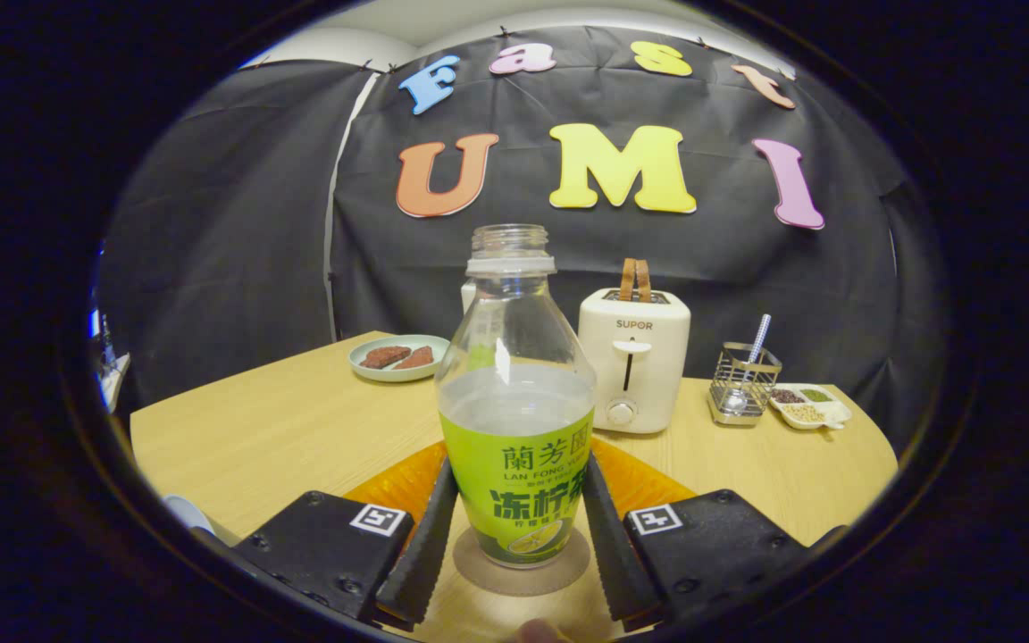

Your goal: Take the bottle from table, then pour the juice into the cup, finally place the bottle on the coaster

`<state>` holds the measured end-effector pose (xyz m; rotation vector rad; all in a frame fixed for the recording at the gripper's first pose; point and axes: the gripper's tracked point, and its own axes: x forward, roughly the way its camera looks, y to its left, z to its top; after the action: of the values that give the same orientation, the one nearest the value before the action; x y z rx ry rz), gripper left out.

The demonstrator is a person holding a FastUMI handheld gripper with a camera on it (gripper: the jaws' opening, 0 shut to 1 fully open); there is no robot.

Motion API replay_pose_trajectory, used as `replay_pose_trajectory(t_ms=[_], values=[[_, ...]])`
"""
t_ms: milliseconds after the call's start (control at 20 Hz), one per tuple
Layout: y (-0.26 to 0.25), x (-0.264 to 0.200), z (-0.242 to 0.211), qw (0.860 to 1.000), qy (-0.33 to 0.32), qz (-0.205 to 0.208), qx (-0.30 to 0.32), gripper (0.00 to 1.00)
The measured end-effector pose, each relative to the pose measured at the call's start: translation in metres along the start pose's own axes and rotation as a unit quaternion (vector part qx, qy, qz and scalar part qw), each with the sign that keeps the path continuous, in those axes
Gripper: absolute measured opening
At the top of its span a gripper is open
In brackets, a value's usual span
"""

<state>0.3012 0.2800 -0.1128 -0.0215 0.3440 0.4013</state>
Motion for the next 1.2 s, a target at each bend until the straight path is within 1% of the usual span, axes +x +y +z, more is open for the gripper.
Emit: replay_pose_trajectory(t_ms=[300, 450, 600, 650, 700, 850, 1100, 1200], values=[[-0.002, 0.001, -0.002, 1.0, -0.002, -0.002, 0.001, 0.79], [-0.002, -0.002, 0.0, 1.0, -0.01, -0.008, -0.004, 0.83], [-0.002, -0.012, 0.005, 1.0, -0.022, -0.009, -0.001, 0.97], [-0.004, -0.019, 0.008, 1.0, -0.026, -0.014, 0.0, 1.0], [-0.005, -0.026, 0.012, 0.999, -0.031, -0.017, 0.001, 1.0], [-0.002, -0.058, 0.023, 0.999, -0.048, -0.014, 0.017, 1.0], [0.01, -0.147, 0.042, 0.995, -0.089, -0.022, 0.043, 1.0], [0.006, -0.187, 0.049, 0.993, -0.103, -0.047, 0.046, 1.0]])
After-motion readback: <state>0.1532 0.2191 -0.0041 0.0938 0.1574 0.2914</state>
